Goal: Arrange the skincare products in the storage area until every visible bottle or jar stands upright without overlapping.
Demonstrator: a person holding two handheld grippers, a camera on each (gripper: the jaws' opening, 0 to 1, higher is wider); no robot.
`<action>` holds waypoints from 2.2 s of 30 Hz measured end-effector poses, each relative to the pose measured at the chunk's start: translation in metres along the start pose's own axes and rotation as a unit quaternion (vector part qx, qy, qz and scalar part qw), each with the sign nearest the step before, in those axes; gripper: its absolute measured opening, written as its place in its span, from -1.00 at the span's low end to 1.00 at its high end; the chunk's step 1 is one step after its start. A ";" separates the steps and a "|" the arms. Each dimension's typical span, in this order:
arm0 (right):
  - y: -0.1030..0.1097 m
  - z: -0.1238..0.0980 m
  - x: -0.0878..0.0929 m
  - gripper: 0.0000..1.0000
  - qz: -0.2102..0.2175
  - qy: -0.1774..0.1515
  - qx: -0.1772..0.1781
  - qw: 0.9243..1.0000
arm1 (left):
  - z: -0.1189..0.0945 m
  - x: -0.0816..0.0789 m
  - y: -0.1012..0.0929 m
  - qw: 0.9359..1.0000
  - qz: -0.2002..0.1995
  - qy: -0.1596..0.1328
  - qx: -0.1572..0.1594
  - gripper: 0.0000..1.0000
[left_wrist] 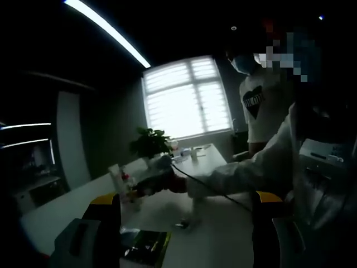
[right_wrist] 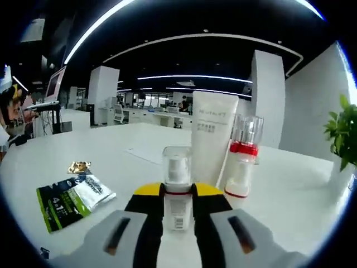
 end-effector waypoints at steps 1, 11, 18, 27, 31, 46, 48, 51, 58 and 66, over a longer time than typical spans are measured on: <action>-0.003 0.000 0.000 -0.63 -0.004 -0.001 -0.015 1.000 | 0.000 0.000 0.000 1.000 0.000 0.001 0.000 0.99; -0.023 0.006 0.006 -0.63 0.071 -0.021 -0.106 0.992 | 0.003 0.001 0.000 1.000 -0.001 0.010 -0.010 0.99; -0.021 0.003 0.007 -0.62 0.060 -0.017 -0.110 0.992 | 0.005 0.000 0.001 1.000 -0.001 0.013 -0.014 0.99; 0.004 -0.010 0.024 -0.29 0.039 0.025 -0.043 0.998 | 0.007 -0.005 -0.005 1.000 0.006 0.004 -0.005 0.99; 0.015 -0.017 0.024 -0.24 0.060 0.037 0.029 0.997 | 0.007 -0.008 -0.008 1.000 0.011 0.001 -0.001 0.99; 0.043 -0.019 0.003 -0.15 0.073 0.015 0.152 0.986 | -0.001 -0.010 -0.011 1.000 0.016 -0.008 0.001 0.99; 0.043 -0.019 0.004 -0.15 0.074 0.013 0.161 0.984 | -0.002 -0.010 -0.010 1.000 0.016 -0.009 0.000 0.99; 0.045 -0.019 0.004 -0.13 0.084 0.015 0.171 0.981 | -0.003 -0.010 -0.009 1.000 0.016 -0.012 0.000 0.99; 0.049 -0.022 0.005 -0.12 0.098 0.017 0.203 0.974 | -0.005 -0.013 -0.010 1.000 0.019 -0.017 0.004 0.99; 0.056 -0.017 0.005 -0.08 0.119 0.019 0.260 0.958 | -0.012 -0.012 -0.011 0.999 0.021 -0.025 0.003 0.99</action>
Point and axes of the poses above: the point that each gripper's makers call its tool centre point, and the gripper's own axes: z roughly forward along the fingers, y roughly to its left, x roughly out of its underside, the point moved 9 cm from there along -z, roughly backward along the fingers, and after that the axes turned 4 degrees about x, right-handed, at the moved point
